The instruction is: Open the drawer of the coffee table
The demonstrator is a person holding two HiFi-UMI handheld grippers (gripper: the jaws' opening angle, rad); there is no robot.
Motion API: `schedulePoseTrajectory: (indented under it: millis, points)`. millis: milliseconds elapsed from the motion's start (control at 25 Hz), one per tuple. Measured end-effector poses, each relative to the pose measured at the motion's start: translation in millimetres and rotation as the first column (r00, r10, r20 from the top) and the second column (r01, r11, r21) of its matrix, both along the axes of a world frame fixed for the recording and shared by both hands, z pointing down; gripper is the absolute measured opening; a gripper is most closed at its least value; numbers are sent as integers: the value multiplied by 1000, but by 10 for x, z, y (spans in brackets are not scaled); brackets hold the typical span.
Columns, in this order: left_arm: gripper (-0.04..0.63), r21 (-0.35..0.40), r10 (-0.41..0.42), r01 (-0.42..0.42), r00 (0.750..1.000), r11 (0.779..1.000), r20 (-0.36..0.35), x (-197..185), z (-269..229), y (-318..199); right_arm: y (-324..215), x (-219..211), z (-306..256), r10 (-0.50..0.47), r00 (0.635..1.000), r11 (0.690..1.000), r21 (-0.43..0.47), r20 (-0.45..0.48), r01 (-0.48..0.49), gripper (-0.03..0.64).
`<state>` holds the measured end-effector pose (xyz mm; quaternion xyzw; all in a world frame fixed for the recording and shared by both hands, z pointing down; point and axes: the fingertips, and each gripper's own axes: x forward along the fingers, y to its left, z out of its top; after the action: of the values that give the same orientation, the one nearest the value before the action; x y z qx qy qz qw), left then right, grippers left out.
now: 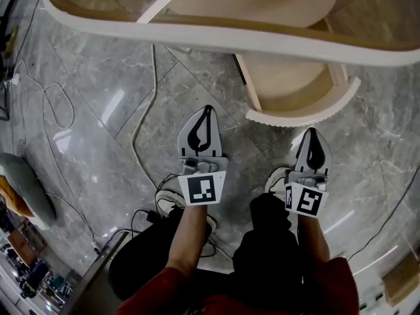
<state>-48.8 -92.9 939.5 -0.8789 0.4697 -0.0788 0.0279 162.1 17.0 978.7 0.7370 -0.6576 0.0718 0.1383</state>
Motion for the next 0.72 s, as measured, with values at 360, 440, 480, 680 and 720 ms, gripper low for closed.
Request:
schedulePoseTrajectory:
  millis: [360,440,480,680,720]
  points:
    - [12,23,-62,61,998,998,26,-396,-1981,-108,-286,-451,-2085,-130,991,991,-14,13,130,22]
    - [12,10,-74,74,997,997,27,-473,-2536,-109,-346,-528,-2665,-142,990,990,-12,25,142,22]
    - [12,3,-80,80,996,997,28,-509,-2820,-94,-375,-544,-2959,-145,989,989,-12,31,145,22]
    - [12,-39,-78,80,996,996,32,-635,-4298,2,-614,-511,-4561,-136,990,990,28,46,135,22]
    - [12,-78,-76,79,996,994,41,-663,-4557,66,-635,-514,-4886,-135,990,991,33,47,133,22]
